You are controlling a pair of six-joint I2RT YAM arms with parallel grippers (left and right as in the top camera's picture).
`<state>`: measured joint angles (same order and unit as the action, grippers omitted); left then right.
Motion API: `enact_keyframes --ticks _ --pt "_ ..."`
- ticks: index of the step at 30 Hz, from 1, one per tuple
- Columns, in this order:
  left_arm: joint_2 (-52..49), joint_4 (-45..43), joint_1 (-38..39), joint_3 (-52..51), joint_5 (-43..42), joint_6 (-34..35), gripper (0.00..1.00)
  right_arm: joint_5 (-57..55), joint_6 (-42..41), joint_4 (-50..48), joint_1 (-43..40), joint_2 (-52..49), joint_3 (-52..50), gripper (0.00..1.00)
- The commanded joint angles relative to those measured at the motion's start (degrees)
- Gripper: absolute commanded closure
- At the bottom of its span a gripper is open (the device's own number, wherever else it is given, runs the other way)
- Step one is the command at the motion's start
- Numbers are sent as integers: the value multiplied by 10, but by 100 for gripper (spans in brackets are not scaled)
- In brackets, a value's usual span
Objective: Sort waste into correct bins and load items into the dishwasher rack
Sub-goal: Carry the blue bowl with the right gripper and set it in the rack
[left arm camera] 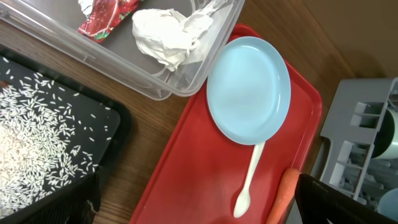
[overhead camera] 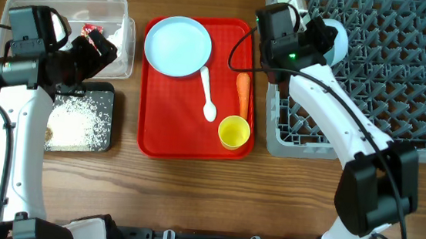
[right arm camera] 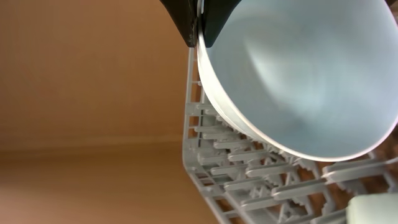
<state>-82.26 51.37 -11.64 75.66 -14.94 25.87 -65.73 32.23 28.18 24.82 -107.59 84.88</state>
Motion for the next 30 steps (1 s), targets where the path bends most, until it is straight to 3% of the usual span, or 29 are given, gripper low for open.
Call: enact_keyframes --ticks 1,23,26,28,30 --pt "-4 -1 -2 3 -7 3 0 -36 -2 -10 0 -32 1 96" --pt "-4 -1 -2 3 -7 3 0 -19 -8 -12 65 -47 0 95" --pt "-4 -1 -2 3 -7 3 0 -18 -7 -12 65 -47 0 75" --pt "-4 -1 -2 3 -7 3 0 -18 -7 -14 65 -47 0 54" --pt "-4 -1 -2 3 -7 3 0 -17 -7 -14 66 -47 0 53"
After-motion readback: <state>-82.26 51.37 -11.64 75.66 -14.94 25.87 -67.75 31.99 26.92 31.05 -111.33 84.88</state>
